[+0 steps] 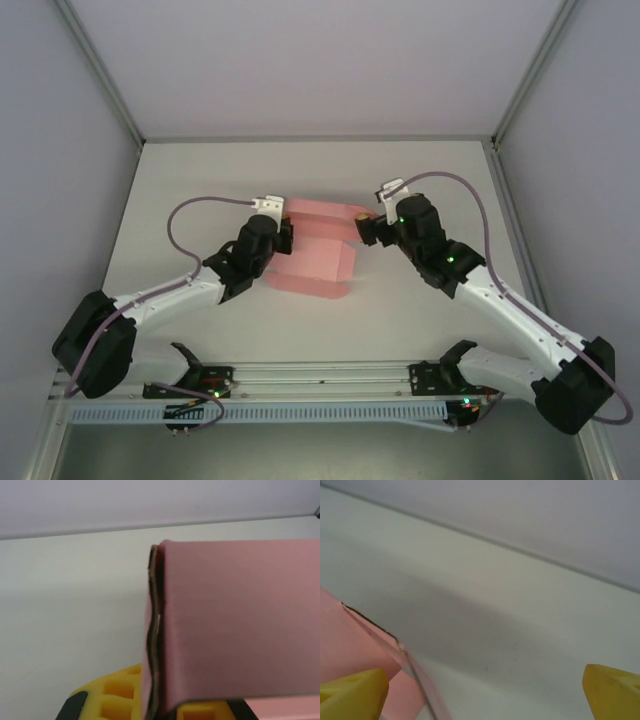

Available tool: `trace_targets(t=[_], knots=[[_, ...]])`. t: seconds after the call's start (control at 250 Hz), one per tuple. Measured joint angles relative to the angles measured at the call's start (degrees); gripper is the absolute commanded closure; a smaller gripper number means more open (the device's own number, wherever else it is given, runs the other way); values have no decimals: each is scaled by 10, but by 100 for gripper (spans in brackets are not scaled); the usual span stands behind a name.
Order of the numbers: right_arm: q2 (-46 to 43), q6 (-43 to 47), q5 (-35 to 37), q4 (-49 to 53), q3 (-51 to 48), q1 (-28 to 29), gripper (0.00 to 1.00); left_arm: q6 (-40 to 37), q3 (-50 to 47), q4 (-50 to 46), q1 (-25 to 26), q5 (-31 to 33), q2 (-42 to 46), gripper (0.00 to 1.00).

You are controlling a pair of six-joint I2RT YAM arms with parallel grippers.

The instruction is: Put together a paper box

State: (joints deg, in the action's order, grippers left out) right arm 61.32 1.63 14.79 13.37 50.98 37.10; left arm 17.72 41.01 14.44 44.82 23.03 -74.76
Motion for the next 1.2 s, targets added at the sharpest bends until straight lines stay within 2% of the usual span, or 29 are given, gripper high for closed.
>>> trace_targets(t=[0.256,0.515,0.671,0.799,0.97,1.198], knots=[[42,-4,-47,-18,-3,0,0,5,-1,0,0,-30,3,100],[40,-53,-73,-221,-103,0,0,28,0,5,-1,-59,-5,100],[19,-81,-60,-282,-143,0,0,46,0,12,-1,-68,-6,100],[-30,-90,-30,-252,-148,0,0,58,0,10,-3,-68,-7,100],[-115,-97,24,-143,-150,-2,0,63,0,0,-12,-68,-7,100],[-156,-109,24,-38,-188,-17,0,67,3,-10,-18,-68,-6,100]])
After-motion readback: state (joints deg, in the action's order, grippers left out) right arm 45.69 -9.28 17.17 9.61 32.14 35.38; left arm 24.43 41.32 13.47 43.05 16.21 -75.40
